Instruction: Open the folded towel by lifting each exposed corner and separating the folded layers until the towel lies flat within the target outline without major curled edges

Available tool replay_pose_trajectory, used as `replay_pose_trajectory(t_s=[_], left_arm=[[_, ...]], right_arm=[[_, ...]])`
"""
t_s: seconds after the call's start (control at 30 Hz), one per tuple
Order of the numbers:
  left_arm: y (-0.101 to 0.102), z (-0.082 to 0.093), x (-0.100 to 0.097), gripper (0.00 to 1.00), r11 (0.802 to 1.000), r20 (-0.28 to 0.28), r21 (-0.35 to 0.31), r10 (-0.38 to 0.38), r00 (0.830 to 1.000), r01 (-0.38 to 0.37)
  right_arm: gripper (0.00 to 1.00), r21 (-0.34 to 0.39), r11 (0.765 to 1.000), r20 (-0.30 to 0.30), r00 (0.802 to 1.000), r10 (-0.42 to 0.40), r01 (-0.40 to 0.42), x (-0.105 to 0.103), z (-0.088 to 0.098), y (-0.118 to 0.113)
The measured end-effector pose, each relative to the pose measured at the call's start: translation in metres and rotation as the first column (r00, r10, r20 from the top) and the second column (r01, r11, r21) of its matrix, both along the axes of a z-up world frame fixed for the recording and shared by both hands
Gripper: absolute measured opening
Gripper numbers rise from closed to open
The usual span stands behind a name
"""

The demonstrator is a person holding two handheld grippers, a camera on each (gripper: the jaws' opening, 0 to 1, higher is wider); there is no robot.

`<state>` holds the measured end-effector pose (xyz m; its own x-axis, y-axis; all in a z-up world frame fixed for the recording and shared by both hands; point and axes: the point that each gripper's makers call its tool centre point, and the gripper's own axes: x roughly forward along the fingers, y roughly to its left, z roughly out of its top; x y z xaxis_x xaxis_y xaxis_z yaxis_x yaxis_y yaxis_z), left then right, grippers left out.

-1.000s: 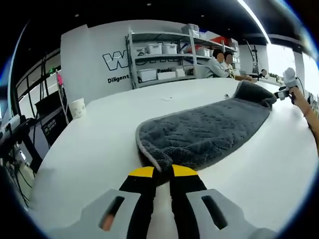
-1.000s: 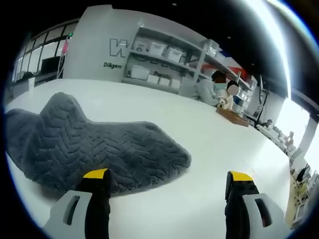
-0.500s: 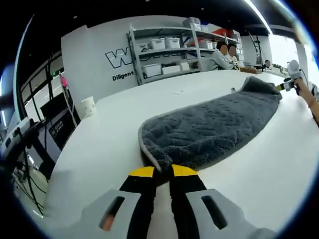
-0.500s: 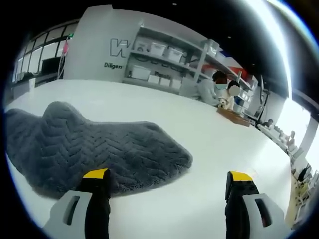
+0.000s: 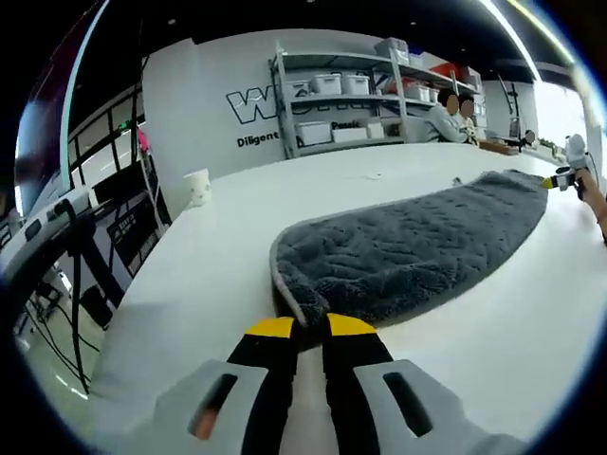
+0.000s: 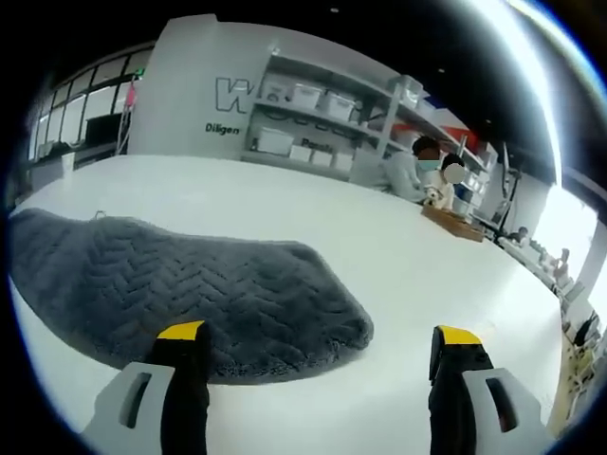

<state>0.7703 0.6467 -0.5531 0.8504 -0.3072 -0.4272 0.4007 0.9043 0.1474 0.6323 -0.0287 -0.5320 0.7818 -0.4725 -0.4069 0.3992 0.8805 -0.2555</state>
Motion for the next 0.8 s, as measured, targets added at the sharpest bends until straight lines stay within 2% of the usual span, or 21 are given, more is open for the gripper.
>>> replay_pose_trajectory(t_s=[0.4,0.5,0.57,0.67,0.7,0.77,0.8], left_arm=[[0.013,0.0,-0.012,0.08,1.0,-0.014,0.0,0.013,1.0,-0.013],[0.015,0.0,-0.021,0.08,0.999,-0.021,0.051,0.005,1.0,-0.004],[0.017,0.001,-0.023,0.08,0.999,-0.031,0.05,0.005,1.0,-0.003],[0.011,0.001,-0.028,0.09,0.999,-0.062,-0.008,-0.052,0.997,0.052],[0.012,0.0,-0.03,0.11,0.998,-0.07,-0.031,-0.049,0.996,0.047],[0.011,0.0,-0.032,0.17,0.997,-0.079,-0.065,-0.053,0.995,0.048],[0.012,0.0,-0.032,0.22,0.993,-0.089,-0.108,-0.048,0.995,0.039]], right_arm=[[0.96,-0.007,1.0,-0.015,1.0,-0.002,0.002,-0.002,-0.003,0.0],[0.96,-0.008,1.0,-0.021,1.0,0.001,-0.001,0.0,-0.003,0.0],[0.96,-0.009,1.0,-0.023,1.0,0.001,-0.001,0.002,-0.003,-0.002],[0.96,-0.01,1.0,-0.024,1.0,0.0,-0.001,0.002,-0.003,-0.003],[0.96,-0.009,1.0,-0.025,1.0,-0.001,0.0,0.003,-0.003,-0.003],[0.96,-0.009,1.0,-0.024,1.0,-0.002,0.002,0.004,-0.003,-0.005],[0.96,-0.009,1.0,-0.023,1.0,-0.002,0.002,0.004,-0.003,-0.005]])
